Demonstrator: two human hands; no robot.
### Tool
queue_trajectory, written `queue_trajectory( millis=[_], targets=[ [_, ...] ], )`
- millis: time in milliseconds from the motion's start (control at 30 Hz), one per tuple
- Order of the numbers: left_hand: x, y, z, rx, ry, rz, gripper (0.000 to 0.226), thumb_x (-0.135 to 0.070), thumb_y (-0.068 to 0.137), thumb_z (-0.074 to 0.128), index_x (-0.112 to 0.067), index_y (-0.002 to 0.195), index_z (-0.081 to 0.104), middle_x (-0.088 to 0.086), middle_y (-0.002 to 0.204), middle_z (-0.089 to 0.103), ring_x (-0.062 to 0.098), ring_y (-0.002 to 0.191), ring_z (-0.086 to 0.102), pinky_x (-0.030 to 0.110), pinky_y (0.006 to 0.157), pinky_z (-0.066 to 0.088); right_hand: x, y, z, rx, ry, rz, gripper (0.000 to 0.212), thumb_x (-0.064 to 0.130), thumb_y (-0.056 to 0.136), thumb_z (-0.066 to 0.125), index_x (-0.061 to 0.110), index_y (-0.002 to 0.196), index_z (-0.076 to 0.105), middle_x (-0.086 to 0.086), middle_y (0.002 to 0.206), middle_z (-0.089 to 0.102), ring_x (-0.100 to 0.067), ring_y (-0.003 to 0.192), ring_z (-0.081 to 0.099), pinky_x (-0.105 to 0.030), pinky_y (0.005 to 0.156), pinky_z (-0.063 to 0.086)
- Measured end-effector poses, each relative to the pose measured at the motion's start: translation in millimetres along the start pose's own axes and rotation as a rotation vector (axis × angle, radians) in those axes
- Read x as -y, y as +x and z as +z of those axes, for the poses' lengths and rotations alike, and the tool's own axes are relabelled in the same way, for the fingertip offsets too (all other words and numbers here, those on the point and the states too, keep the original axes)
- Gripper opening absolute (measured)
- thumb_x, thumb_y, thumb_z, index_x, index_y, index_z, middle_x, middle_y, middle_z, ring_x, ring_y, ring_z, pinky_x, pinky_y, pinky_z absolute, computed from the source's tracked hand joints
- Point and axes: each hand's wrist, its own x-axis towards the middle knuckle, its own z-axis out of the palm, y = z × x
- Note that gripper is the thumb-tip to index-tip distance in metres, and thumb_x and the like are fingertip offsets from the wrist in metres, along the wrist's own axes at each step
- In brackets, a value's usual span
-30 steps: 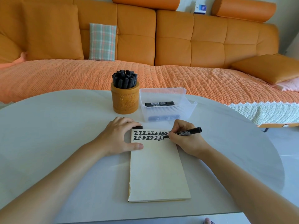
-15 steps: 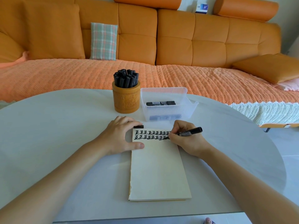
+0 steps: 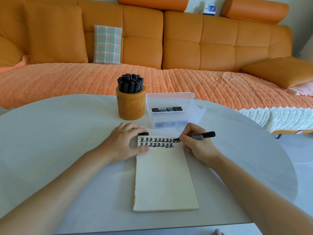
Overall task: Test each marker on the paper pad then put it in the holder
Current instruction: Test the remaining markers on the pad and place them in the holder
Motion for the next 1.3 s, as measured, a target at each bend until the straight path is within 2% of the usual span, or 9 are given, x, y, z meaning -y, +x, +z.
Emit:
queue_trajectory(
  millis=[100, 200, 267, 433, 533, 667, 767, 967, 1300],
  targets=[
    [0, 2, 0, -0.081, -0.064, -0.005, 0.062, -0.062, 0.092, 0.023, -0.028, 0.13, 0.059, -0.016, 0.124, 0.053, 0.003, 0.12, 0.039, 0.033, 0.107, 0.034, 4, -1, 7, -0.057, -0.048, -0.067, 0.017, -0.004, 0.088, 0.065, 0.01, 0.081, 0.062, 0.001, 0.069, 0.06, -0.01, 0.049, 0.048, -0.021, 0.05, 0.038],
    [5, 3, -3, -0.149, -0.038, -0.018, 0.035, -0.031, 0.103, 0.039, -0.019, 0.122, 0.066, -0.011, 0.119, 0.058, 0.005, 0.117, 0.042, 0.028, 0.105, 0.035, 12, 0, 10, -0.124, -0.127, -0.182, 0.028, -0.004, 0.092, 0.062, 0.021, 0.099, 0.074, -0.003, 0.096, 0.068, -0.009, 0.057, 0.054, -0.017, 0.06, 0.046],
    [10, 2, -7, -0.18, 0.021, -0.013, 0.026, -0.018, 0.099, 0.051, -0.02, 0.118, 0.069, -0.012, 0.115, 0.059, 0.008, 0.113, 0.044, 0.027, 0.101, 0.037, 15, 3, 6, -0.066, -0.328, -0.286, 0.041, -0.004, 0.097, 0.052, 0.025, 0.119, 0.068, 0.002, 0.095, 0.068, -0.013, 0.062, 0.058, -0.014, 0.064, 0.046],
    [14, 1, -14, -0.183, 0.079, -0.062, 0.022, -0.033, 0.09, 0.066, -0.027, 0.111, 0.072, -0.015, 0.103, 0.057, 0.008, 0.104, 0.046, 0.035, 0.092, 0.045, 29, 7, 8, 0.149, -0.567, -0.323, 0.065, -0.013, 0.093, 0.036, 0.027, 0.142, 0.05, 0.008, 0.104, 0.064, -0.015, 0.078, 0.067, -0.031, 0.075, 0.057],
    [8, 0, -16, -0.214, 0.064, -0.085, 0.018, -0.03, 0.09, 0.067, -0.029, 0.108, 0.072, -0.019, 0.093, 0.056, 0.006, 0.093, 0.048, 0.036, 0.084, 0.049, 38, 5, 18, 0.209, -0.505, -0.286, 0.059, -0.009, 0.098, 0.028, 0.026, 0.133, 0.06, 0.0, 0.109, 0.059, -0.012, 0.083, 0.069, -0.045, 0.082, 0.058],
    [-2, 1, -22, -0.279, -0.098, -0.132, 0.022, -0.03, 0.09, 0.067, -0.032, 0.113, 0.069, -0.014, 0.097, 0.067, 0.005, 0.086, 0.058, 0.022, 0.072, 0.045, 45, 2, 27, 0.208, -0.507, -0.289, 0.05, -0.004, 0.098, 0.035, 0.039, 0.096, 0.062, 0.002, 0.098, 0.054, -0.007, 0.069, 0.056, -0.033, 0.072, 0.053],
    [-12, 2, -25, -0.304, -0.174, -0.099, 0.024, -0.028, 0.087, 0.071, -0.029, 0.111, 0.07, -0.021, 0.087, 0.063, 0.001, 0.083, 0.059, 0.014, 0.066, 0.037, 45, 4, 29, 0.19, -0.592, -0.274, 0.026, 0.011, 0.1, 0.05, 0.036, 0.107, 0.05, 0.014, 0.097, 0.056, -0.007, 0.069, 0.052, -0.027, 0.068, 0.047],
    [-19, 1, -28, -0.308, -0.198, -0.022, 0.019, -0.021, 0.09, 0.069, -0.028, 0.107, 0.071, -0.023, 0.082, 0.058, -0.003, 0.077, 0.053, 0.009, 0.061, 0.034, 40, 8, 29, 0.024, -0.747, -0.248, 0.025, 0.023, 0.099, 0.055, 0.037, 0.116, 0.066, 0.023, 0.094, 0.059, 0.006, 0.075, 0.054, -0.016, 0.066, 0.039],
    [-22, 0, -27, -0.206, -0.123, 0.046, 0.02, -0.025, 0.094, 0.063, -0.03, 0.112, 0.069, -0.021, 0.094, 0.061, 0.001, 0.092, 0.053, 0.014, 0.071, 0.037, 38, 6, 37, 0.063, -0.776, -0.267, 0.025, 0.024, 0.098, 0.056, 0.037, 0.116, 0.068, 0.02, 0.096, 0.061, 0.002, 0.079, 0.056, -0.026, 0.072, 0.049]
  ],
)
